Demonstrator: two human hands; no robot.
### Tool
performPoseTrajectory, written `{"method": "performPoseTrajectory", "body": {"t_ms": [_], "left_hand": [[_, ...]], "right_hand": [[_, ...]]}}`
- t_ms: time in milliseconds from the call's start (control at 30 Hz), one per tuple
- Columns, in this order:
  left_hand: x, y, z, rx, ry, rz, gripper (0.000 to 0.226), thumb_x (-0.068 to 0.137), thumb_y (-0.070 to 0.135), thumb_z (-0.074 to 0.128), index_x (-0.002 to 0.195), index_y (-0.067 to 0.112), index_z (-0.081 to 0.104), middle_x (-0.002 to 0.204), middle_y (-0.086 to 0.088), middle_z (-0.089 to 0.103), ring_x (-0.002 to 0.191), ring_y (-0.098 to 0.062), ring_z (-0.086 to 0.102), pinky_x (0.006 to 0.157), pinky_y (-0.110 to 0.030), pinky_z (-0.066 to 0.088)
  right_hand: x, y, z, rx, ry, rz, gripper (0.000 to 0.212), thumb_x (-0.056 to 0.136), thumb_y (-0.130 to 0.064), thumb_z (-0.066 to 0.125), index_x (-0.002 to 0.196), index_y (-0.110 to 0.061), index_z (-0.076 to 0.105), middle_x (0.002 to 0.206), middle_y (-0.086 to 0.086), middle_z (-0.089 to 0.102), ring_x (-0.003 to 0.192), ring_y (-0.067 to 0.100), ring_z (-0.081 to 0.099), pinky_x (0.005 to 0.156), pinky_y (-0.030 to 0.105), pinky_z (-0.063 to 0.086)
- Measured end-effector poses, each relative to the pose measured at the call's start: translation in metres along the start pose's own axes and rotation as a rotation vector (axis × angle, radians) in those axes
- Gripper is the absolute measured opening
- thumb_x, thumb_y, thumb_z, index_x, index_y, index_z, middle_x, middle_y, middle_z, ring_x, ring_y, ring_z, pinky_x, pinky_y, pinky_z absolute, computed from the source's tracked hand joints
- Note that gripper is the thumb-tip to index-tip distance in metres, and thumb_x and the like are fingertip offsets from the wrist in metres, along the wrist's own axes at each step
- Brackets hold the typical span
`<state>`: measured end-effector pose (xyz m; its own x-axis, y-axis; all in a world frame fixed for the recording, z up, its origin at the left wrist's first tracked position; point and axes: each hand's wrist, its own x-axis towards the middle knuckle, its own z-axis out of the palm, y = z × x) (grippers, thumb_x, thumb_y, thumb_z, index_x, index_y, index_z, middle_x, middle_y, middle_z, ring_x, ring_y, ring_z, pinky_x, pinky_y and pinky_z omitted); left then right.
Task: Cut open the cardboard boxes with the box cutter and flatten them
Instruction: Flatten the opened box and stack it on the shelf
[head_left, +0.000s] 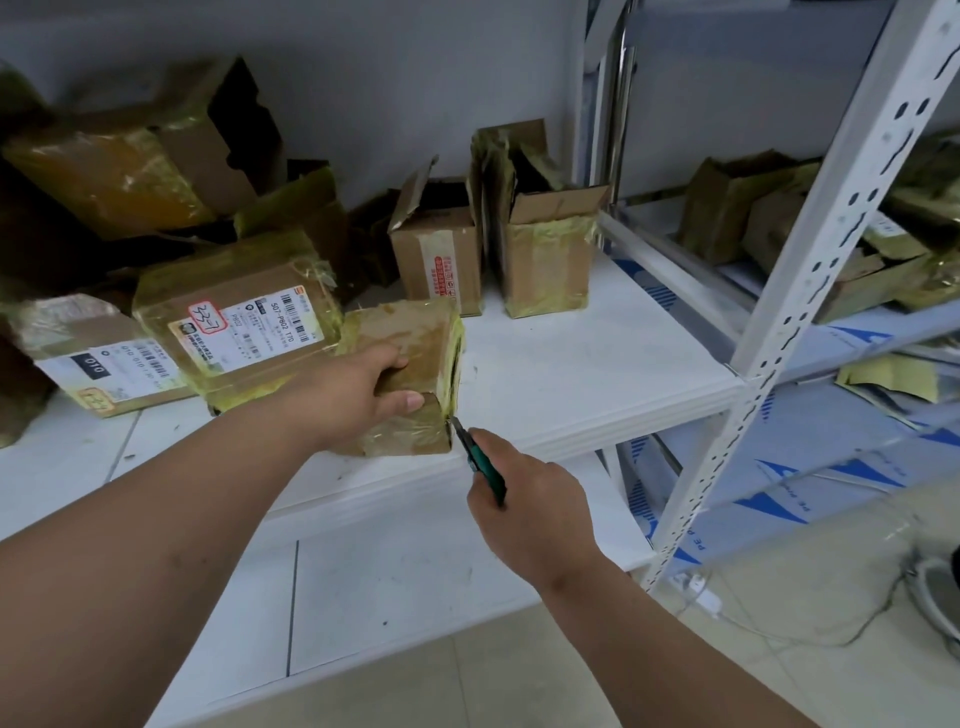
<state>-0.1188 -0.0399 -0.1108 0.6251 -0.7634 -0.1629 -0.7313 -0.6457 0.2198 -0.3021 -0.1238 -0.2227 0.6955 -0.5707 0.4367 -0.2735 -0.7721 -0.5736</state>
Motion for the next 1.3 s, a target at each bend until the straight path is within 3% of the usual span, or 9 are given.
{"method": "performPoseTrajectory", "body": {"t_ms": [133, 233, 367, 567, 767, 1033, 1167, 1300], "left_hand": [[-0.001, -0.003, -0.005, 0.007, -0.062, 0.020, 0.062, 0.093, 0.052, 0.056, 0.148, 0.038, 0.031, 0.143, 0.003, 0.048, 0.111, -0.019, 0.052, 0.085, -0.028, 0.039], [0.000, -0.005, -0.005, 0.066, -0.070, 0.041, 0.066, 0.092, 0.058, 0.051, 0.150, 0.049, 0.021, 0.156, 0.009, 0.035, 0.130, -0.021, 0.046, 0.099, -0.032, 0.041], [0.002, -0.005, -0.006, 0.055, -0.086, 0.069, 0.062, 0.093, 0.058, 0.049, 0.148, 0.051, 0.024, 0.159, 0.017, 0.024, 0.144, -0.017, 0.030, 0.113, -0.033, 0.031], [0.002, -0.001, -0.006, 0.009, -0.084, 0.092, 0.059, 0.096, 0.052, 0.049, 0.150, 0.046, 0.026, 0.159, 0.022, 0.017, 0.147, -0.011, 0.020, 0.115, -0.028, 0.021], [0.003, -0.001, -0.005, -0.002, -0.078, 0.101, 0.058, 0.097, 0.049, 0.049, 0.151, 0.043, 0.027, 0.159, 0.021, 0.017, 0.148, -0.010, 0.018, 0.116, -0.028, 0.018], [0.004, -0.002, -0.004, 0.007, -0.078, 0.097, 0.059, 0.097, 0.050, 0.049, 0.151, 0.041, 0.027, 0.160, 0.019, 0.018, 0.148, -0.011, 0.018, 0.118, -0.031, 0.019], [0.003, 0.001, -0.005, 0.032, -0.078, 0.093, 0.060, 0.097, 0.050, 0.049, 0.152, 0.038, 0.027, 0.161, 0.015, 0.018, 0.148, -0.012, 0.018, 0.119, -0.032, 0.019], [-0.001, 0.005, -0.006, -0.014, -0.044, 0.051, 0.069, 0.088, 0.064, 0.051, 0.149, 0.038, 0.034, 0.159, 0.014, 0.024, 0.145, -0.013, 0.025, 0.116, -0.032, 0.024]], "right_hand": [[0.005, -0.003, 0.004, -0.026, 0.068, -0.052, 0.044, 0.081, -0.026, 0.045, 0.120, -0.021, 0.065, 0.051, -0.006, 0.051, 0.038, 0.017, 0.038, 0.045, 0.021, 0.027], [0.007, -0.004, 0.006, -0.039, 0.100, -0.079, 0.044, 0.081, -0.025, 0.045, 0.118, -0.018, 0.068, 0.048, -0.007, 0.047, 0.038, 0.016, 0.031, 0.045, 0.022, 0.026], [0.006, -0.001, 0.011, -0.001, 0.111, -0.085, 0.044, 0.083, -0.021, 0.046, 0.121, -0.015, 0.066, 0.049, -0.005, 0.044, 0.039, 0.016, 0.030, 0.040, 0.026, 0.032], [0.006, 0.001, 0.021, 0.042, 0.119, -0.034, 0.046, 0.086, -0.022, 0.044, 0.127, -0.015, 0.064, 0.055, -0.005, 0.043, 0.043, 0.013, 0.031, 0.044, 0.025, 0.028], [0.005, -0.002, 0.028, 0.057, 0.065, 0.023, 0.047, 0.085, -0.025, 0.043, 0.126, -0.017, 0.063, 0.055, -0.005, 0.052, 0.041, 0.016, 0.045, 0.038, 0.028, 0.041], [0.003, 0.000, 0.026, -0.023, 0.029, 0.031, 0.049, 0.081, -0.024, 0.037, 0.118, -0.013, 0.068, 0.048, -0.007, 0.046, 0.042, 0.011, 0.024, 0.045, 0.024, 0.027], [0.003, 0.003, 0.021, -0.084, -0.002, 0.038, 0.047, 0.079, -0.023, 0.039, 0.114, -0.018, 0.069, 0.049, -0.013, 0.030, 0.039, 0.011, 0.021, 0.044, 0.023, 0.025], [-0.018, 0.013, 0.014, -0.102, -0.083, 0.041, 0.043, 0.077, -0.022, 0.049, 0.114, -0.021, 0.069, 0.044, -0.010, 0.039, 0.036, 0.011, 0.024, 0.039, 0.023, 0.030]]}}
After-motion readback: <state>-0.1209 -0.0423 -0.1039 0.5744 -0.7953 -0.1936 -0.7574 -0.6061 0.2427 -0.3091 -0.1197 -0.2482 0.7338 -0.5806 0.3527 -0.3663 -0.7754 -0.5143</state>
